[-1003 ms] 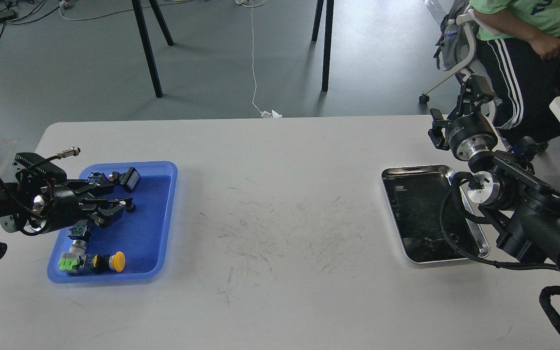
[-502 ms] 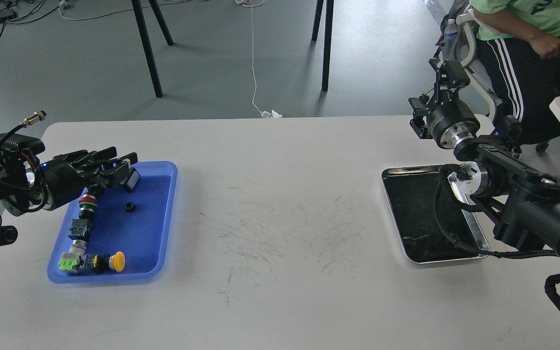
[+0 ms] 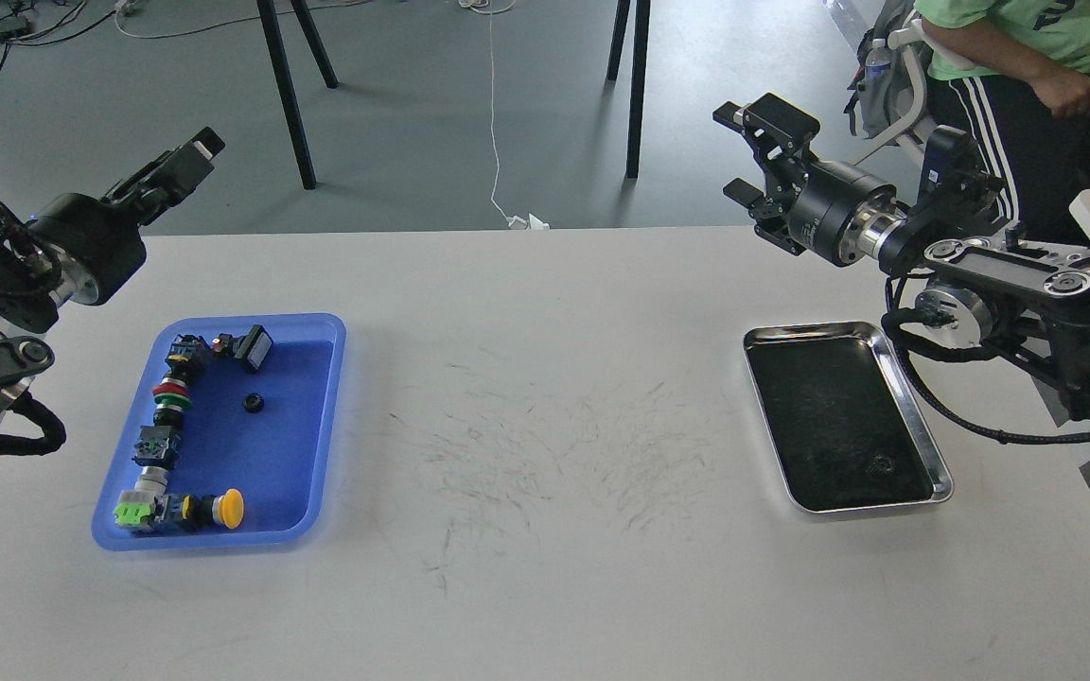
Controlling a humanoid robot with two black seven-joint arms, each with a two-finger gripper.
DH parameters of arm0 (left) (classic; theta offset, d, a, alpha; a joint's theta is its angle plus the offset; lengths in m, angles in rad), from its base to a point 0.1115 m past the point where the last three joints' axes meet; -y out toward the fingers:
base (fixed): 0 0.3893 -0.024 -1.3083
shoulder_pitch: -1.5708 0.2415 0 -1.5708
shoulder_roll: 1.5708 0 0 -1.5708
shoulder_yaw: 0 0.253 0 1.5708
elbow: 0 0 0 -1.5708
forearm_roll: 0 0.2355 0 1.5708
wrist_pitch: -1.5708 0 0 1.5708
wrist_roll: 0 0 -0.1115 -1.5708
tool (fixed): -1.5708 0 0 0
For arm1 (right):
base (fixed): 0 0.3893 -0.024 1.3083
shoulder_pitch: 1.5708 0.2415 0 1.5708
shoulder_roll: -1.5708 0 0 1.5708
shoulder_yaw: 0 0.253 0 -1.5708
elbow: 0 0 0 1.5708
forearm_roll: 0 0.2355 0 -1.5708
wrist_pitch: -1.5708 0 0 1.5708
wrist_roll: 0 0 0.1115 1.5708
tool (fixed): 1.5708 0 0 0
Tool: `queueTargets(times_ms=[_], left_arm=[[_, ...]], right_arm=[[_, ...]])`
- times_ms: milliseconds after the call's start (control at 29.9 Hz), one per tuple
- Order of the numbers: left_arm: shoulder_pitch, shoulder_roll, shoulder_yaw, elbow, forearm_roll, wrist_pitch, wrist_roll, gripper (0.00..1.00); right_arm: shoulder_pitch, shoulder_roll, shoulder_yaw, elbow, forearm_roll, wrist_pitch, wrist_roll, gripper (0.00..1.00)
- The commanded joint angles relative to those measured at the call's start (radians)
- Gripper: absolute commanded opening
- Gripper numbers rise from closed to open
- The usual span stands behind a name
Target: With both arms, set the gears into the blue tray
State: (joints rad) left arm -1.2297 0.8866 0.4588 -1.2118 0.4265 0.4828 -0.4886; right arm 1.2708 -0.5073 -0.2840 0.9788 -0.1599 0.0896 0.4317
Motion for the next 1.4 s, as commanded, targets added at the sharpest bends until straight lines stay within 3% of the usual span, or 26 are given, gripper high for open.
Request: queueTargets(times_ms=[0, 100, 268, 468, 568, 702, 869, 1003, 1137, 1371], left_arm=[[0.001, -0.008, -0.011, 0.008, -0.092, -0.056, 0.000, 0.84], [0.003, -0.021, -0.026, 0.008, -0.164, -0.093, 0.000, 0.84], [0.035, -0.046, -0.052, 0.009, -0.270, -0.093, 0.000, 0.93], [0.101, -0.089, -0.111, 0.034, -0.292, -0.128, 0.000, 0.95], [0.104, -0.100, -0.127, 0.072, -0.298, -0.240, 0.000, 0.95], [0.114, -0.121, -0.181, 0.178, -0.328, -0.386, 0.000, 0.95], [0.154, -0.123, -0.253, 0.274, -0.420, -0.656, 0.000, 0.98], [0.219, -0.133, -0.389, 0.377, -0.445, -0.763, 0.000, 0.98], [0.249, -0.147, -0.479, 0.435, -0.443, -0.933, 0.000, 0.98], [0.271, -0.219, -0.483, 0.452, -0.454, -0.917, 0.000, 0.98]], right_arm=[[0.054, -0.036, -0.073, 0.058, -0.128, -0.004, -0.001, 0.98], [0.096, -0.065, -0.127, 0.099, -0.300, -0.004, -0.008, 0.98], [0.183, -0.143, -0.196, 0.167, -0.590, 0.004, -0.010, 0.98], [0.252, -0.217, -0.207, 0.204, -0.838, 0.145, 0.012, 0.97], [0.271, -0.226, -0.207, 0.207, -1.013, 0.177, 0.054, 0.97], [0.280, -0.231, -0.204, 0.227, -1.219, 0.179, 0.057, 0.97], [0.321, -0.229, -0.207, 0.244, -1.270, 0.182, 0.057, 0.97], [0.348, -0.229, -0.210, 0.251, -1.308, 0.196, 0.057, 0.97], [0.355, -0.231, -0.210, 0.267, -1.398, 0.197, 0.057, 0.97], [0.368, -0.258, -0.213, 0.313, -1.578, 0.197, 0.057, 0.96]])
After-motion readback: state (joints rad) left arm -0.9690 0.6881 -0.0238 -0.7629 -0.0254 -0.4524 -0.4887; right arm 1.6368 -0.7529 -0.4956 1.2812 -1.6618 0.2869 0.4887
